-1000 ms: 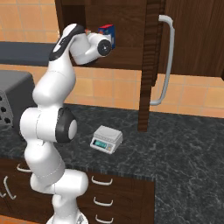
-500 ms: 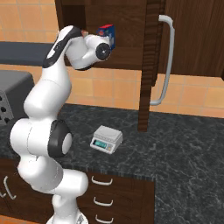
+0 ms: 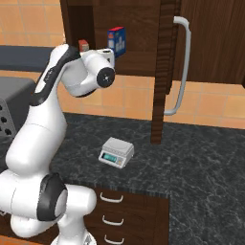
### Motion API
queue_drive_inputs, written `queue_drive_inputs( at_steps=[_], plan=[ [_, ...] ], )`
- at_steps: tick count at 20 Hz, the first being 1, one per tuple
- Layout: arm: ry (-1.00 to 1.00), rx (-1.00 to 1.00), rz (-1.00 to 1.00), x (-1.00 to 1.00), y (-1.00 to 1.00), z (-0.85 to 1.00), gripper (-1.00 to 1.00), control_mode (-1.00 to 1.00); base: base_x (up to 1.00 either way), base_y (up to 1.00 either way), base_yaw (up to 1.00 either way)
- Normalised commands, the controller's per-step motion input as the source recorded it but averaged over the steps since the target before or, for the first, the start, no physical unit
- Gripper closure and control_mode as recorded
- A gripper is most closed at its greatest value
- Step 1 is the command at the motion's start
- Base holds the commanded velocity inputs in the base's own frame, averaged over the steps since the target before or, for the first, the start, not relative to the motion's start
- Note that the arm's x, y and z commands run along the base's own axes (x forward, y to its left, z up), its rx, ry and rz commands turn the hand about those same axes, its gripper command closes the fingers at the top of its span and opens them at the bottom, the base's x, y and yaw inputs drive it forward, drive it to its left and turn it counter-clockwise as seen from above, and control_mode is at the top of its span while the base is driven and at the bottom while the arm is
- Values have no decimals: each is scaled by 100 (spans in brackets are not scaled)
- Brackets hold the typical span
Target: Pick the boxed food and place it on the digital scale for weighing, and close the cabinet.
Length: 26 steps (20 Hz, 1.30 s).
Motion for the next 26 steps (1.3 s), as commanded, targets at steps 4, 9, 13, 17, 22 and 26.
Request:
queue_drive_inputs(
  at_steps=[4, 9, 13, 17, 22, 26],
  plan=[
    [0, 0, -1, -100, -23, -22, 100, -100, 0, 0, 0],
    [5, 1, 0, -66, -20, -48, 100, -100, 0, 0, 0],
    [4, 1, 1, -10, -25, -61, 100, -100, 0, 0, 0],
    [9, -1, 6, 9, -18, -46, 100, -100, 0, 0, 0],
    [1, -4, 3, 38, -8, -52, 100, -100, 0, 0, 0],
    [0, 0, 9, 18, -31, -46, 100, -100, 0, 0, 0]
  ],
)
